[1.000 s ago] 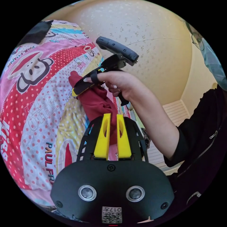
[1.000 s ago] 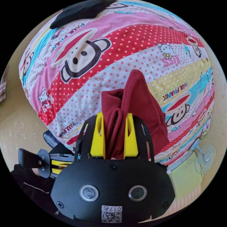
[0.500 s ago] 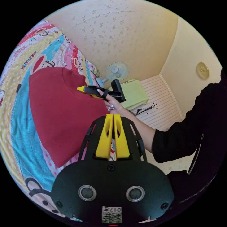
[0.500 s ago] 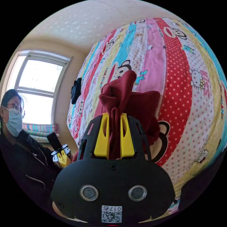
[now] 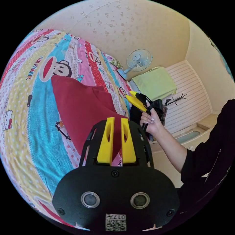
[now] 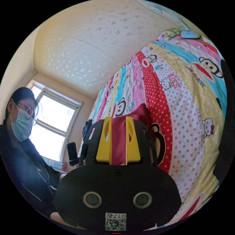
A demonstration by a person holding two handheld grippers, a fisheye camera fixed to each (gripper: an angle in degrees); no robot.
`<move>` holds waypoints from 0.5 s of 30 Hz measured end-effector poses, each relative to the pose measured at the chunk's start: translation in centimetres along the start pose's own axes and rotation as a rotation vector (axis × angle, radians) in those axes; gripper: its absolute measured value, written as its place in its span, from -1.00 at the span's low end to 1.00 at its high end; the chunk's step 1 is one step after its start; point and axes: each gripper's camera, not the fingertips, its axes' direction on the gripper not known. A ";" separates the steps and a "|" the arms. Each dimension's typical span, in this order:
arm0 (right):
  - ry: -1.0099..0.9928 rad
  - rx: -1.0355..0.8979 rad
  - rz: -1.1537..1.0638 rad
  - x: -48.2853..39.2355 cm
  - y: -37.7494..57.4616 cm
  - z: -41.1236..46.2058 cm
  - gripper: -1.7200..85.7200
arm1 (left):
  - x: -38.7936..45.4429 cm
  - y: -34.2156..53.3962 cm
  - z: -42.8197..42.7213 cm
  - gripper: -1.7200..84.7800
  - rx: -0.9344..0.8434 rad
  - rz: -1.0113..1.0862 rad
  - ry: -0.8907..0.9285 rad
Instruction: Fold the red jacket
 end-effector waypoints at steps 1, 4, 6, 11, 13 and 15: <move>0.047 0.028 -0.048 -2.2 0.8 -0.6 -0.80 | 0.3 -0.3 1.2 -0.86 -0.031 0.019 0.007; 0.303 -0.093 -0.169 -4.9 3.7 1.9 -0.85 | 0.7 0.5 8.7 -0.95 -0.212 0.075 -0.114; 0.463 -0.374 -0.159 -2.6 6.0 6.1 -0.87 | 0.0 2.7 10.7 -0.97 -0.174 0.071 -0.128; 0.276 -0.237 -0.022 0.5 8.3 2.0 -0.93 | 0.8 3.0 8.3 -0.96 -0.305 0.072 -0.058; 0.236 -0.119 -0.053 -0.3 8.9 -0.7 -0.93 | 0.5 3.3 5.0 -0.93 -0.244 0.063 -0.064; 0.274 -0.098 -0.071 -0.8 9.8 -2.1 -0.94 | -1.3 3.7 0.3 -0.80 -0.106 -0.041 -0.100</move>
